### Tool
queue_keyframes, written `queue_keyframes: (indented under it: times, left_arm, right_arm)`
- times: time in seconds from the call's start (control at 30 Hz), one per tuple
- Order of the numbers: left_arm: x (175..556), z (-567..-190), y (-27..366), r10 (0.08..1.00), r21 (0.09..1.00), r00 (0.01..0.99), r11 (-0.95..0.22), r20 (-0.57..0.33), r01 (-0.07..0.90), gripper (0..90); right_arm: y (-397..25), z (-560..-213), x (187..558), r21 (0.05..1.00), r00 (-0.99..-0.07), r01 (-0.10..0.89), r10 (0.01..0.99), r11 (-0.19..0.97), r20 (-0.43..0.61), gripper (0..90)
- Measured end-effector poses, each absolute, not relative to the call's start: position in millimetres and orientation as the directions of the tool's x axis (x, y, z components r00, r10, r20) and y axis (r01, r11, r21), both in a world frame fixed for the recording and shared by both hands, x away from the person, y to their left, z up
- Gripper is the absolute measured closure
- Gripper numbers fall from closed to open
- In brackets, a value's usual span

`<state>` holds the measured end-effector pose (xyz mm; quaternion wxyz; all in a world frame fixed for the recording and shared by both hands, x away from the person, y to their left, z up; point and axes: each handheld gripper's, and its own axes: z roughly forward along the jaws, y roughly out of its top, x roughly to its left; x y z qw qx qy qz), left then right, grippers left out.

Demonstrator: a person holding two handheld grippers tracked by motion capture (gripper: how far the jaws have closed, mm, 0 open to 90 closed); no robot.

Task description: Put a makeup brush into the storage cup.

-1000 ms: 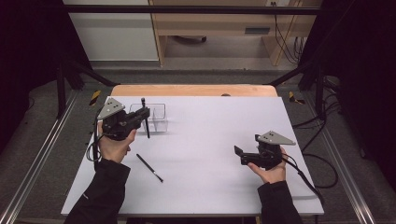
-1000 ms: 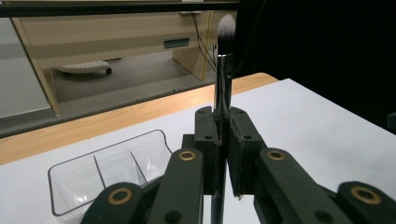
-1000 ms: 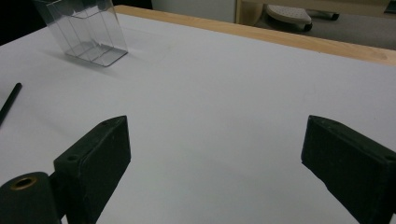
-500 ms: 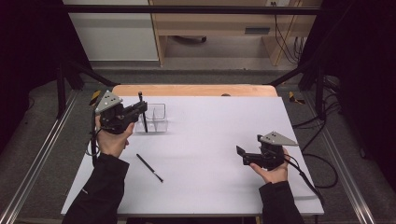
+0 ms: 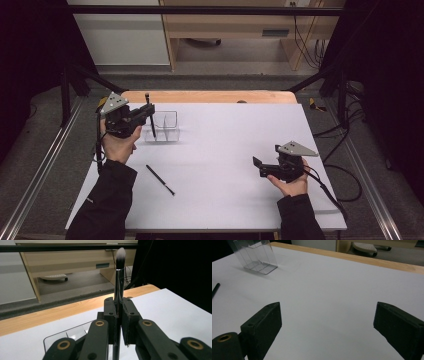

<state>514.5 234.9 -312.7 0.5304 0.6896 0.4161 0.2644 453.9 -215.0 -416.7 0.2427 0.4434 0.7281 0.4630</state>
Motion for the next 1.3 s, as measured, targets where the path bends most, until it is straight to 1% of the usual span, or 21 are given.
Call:
queue_keyframes:
  times: [1.3]
  left_arm:
    - [555.0,-307.3,230.3,0.879,0.951,0.471,-0.089,-0.065,0.297,83.1]
  right_arm:
    - [-214.9,-418.6,454.8,0.89,-0.494,0.416,0.868,0.187,0.049,7.5]
